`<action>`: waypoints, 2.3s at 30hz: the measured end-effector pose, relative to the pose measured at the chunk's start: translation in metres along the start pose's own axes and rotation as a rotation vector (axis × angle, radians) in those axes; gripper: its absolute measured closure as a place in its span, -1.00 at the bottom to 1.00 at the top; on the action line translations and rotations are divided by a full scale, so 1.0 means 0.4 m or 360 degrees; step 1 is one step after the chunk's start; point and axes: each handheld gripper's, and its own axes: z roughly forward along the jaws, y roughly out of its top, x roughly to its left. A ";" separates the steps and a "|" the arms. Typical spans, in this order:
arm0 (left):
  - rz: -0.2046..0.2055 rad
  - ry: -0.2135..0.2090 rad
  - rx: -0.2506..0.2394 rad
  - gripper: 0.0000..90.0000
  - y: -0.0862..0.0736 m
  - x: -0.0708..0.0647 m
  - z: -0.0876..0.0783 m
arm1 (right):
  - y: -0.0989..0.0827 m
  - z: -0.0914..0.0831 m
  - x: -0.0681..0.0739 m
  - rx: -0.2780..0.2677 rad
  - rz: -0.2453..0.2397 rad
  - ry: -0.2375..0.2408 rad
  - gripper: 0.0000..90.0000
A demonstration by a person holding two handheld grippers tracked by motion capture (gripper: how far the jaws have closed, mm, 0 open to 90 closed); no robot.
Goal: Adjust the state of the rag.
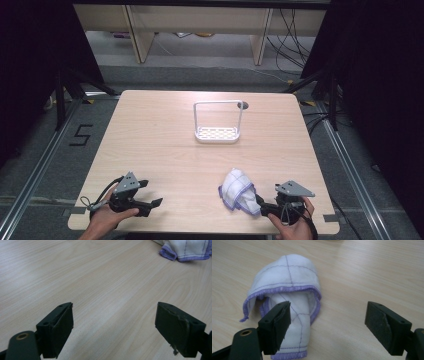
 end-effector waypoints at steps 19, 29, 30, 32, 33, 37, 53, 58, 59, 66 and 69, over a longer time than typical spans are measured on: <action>-0.0034 0.0004 0.0005 -0.67 -0.001 0.006 0.006 | 0.037 -0.011 0.063 -0.0017 -0.0182 0.0130 -0.34; -0.0052 -0.0005 0.0008 -0.66 -0.001 0.007 0.009 | 0.072 0.004 0.117 -0.0040 -0.0296 0.0254 -0.17; -0.0053 -0.0006 0.0007 -0.66 -0.001 0.007 0.010 | 0.074 0.009 0.121 -0.0035 -0.0316 0.0255 -0.16; -0.0046 -0.0008 0.0014 -0.66 -0.001 0.007 0.009 | 0.076 0.019 0.130 -0.0007 -0.0328 0.0256 -0.16; -0.0046 -0.0008 0.0014 -0.66 -0.001 0.007 0.009 | 0.076 0.019 0.130 -0.0007 -0.0328 0.0256 -0.16; -0.0042 -0.0007 0.0024 -0.66 0.000 0.007 0.009 | 0.080 0.038 0.143 0.0025 -0.0356 0.0250 -0.16; -0.0045 -0.0010 0.0029 -0.66 0.000 0.008 0.010 | 0.102 0.139 0.158 0.0212 -0.0579 0.0089 0.38; -0.0035 0.0005 0.0031 -0.66 0.001 0.006 0.008 | 0.121 0.113 0.141 0.0149 -0.0551 0.0162 0.70; -0.0035 0.0005 0.0031 -0.66 0.001 0.006 0.008 | 0.121 0.113 0.141 0.0149 -0.0551 0.0162 0.70; -0.0034 0.0003 0.0041 -0.66 0.001 0.007 0.009 | 0.185 0.012 0.132 -0.0068 -0.0436 0.0391 0.75; 0.0005 0.0002 0.0056 -0.66 0.001 0.009 0.005 | 0.205 -0.019 0.136 -0.0133 -0.0414 0.0432 0.76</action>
